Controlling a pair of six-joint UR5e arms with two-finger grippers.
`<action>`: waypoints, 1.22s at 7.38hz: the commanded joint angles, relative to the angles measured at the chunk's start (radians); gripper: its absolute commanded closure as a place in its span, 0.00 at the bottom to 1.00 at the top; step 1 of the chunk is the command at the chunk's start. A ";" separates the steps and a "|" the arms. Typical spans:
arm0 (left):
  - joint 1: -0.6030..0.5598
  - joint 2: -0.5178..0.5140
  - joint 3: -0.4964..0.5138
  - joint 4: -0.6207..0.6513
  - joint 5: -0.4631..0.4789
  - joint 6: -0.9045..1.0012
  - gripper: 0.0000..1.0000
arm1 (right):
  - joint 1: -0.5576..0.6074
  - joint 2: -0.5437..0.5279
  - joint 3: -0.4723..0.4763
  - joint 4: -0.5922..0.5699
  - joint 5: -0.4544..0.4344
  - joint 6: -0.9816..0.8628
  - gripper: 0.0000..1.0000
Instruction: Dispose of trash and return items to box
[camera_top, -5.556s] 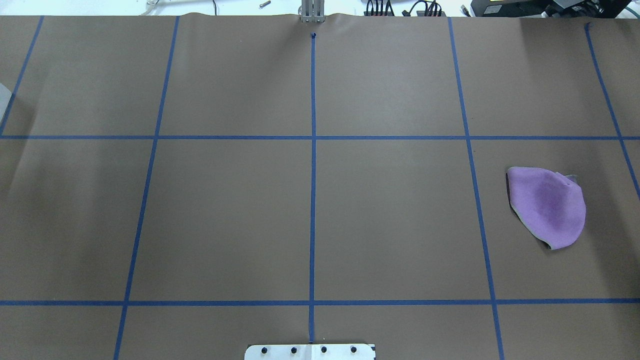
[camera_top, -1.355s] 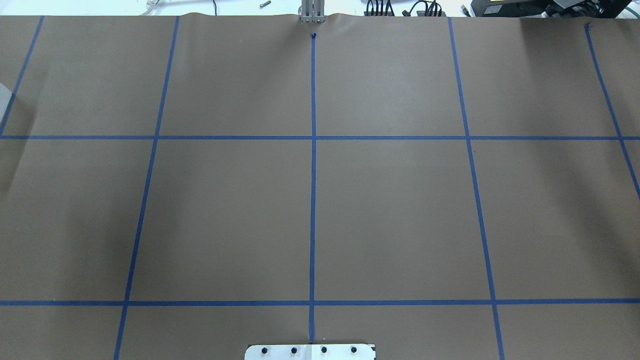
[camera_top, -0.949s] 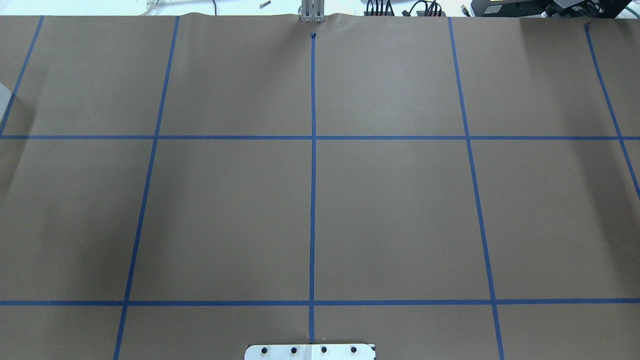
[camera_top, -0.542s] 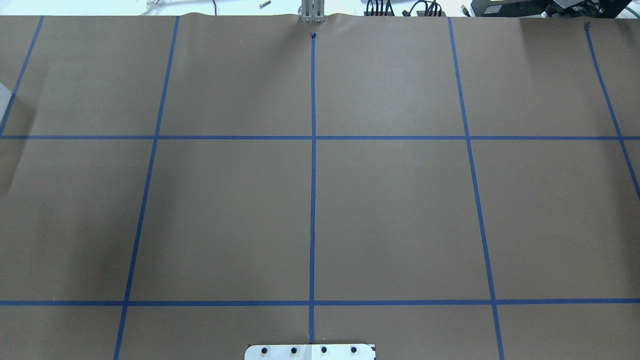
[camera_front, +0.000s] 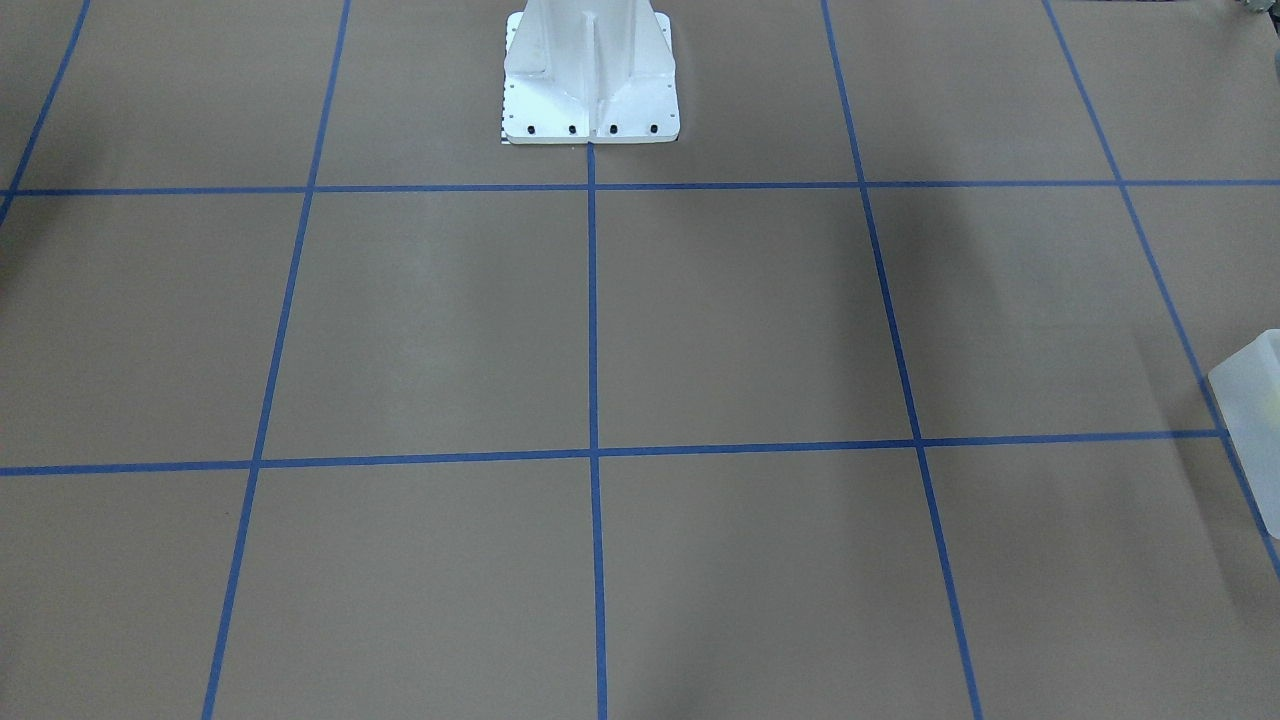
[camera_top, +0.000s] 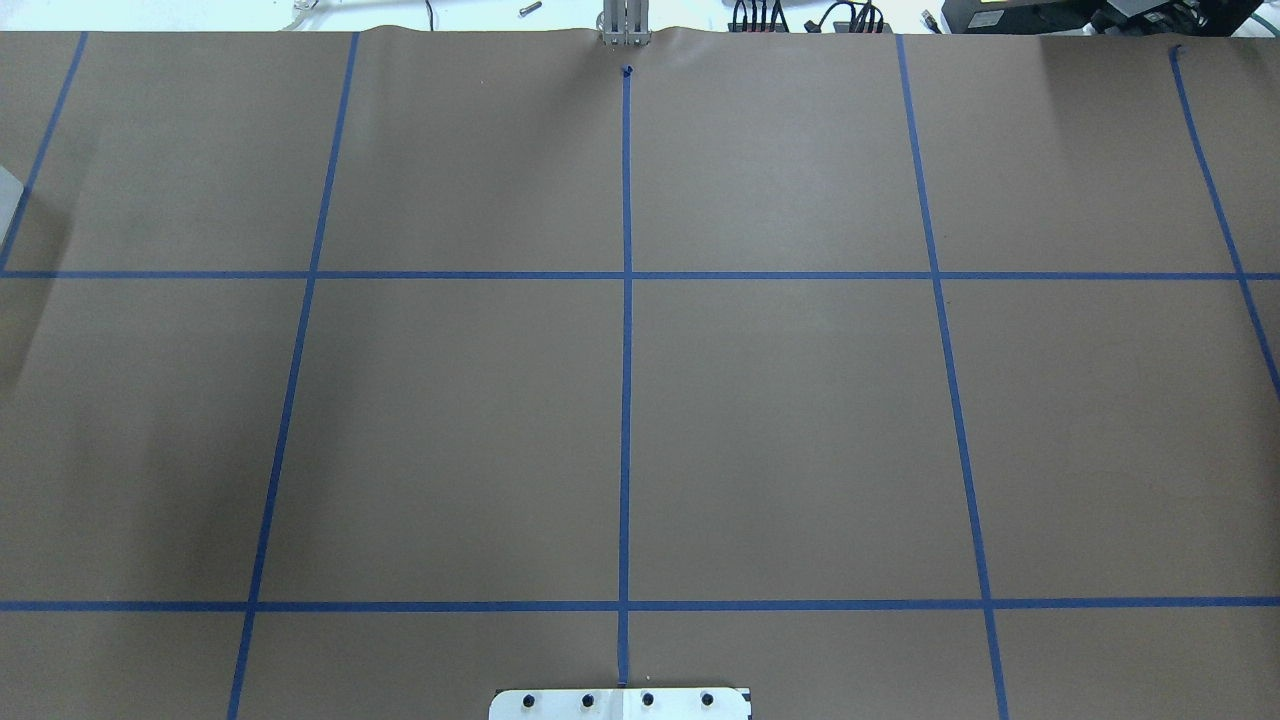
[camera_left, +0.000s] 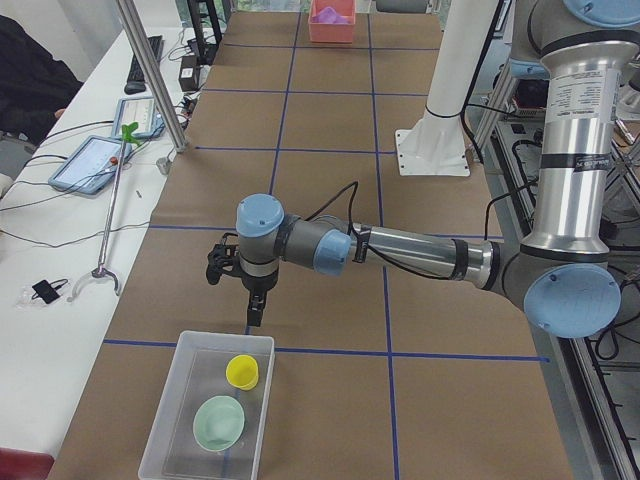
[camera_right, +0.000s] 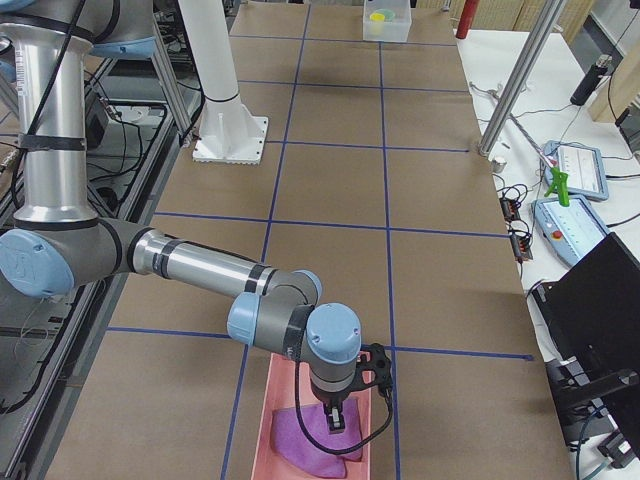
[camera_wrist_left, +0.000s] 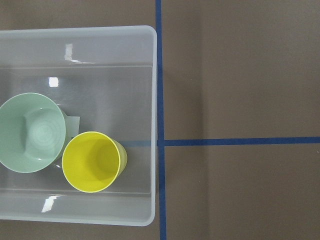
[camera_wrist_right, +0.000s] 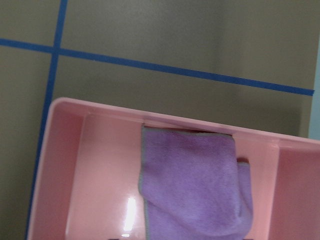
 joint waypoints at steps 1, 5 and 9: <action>-0.001 0.009 -0.021 -0.003 -0.004 0.002 0.02 | -0.004 -0.030 0.116 -0.005 0.063 0.155 0.00; -0.051 0.109 -0.062 0.002 -0.020 0.002 0.02 | -0.118 -0.038 0.216 -0.008 0.103 0.376 0.00; -0.102 0.180 -0.058 0.002 -0.126 0.000 0.02 | -0.168 -0.035 0.245 -0.008 0.131 0.420 0.00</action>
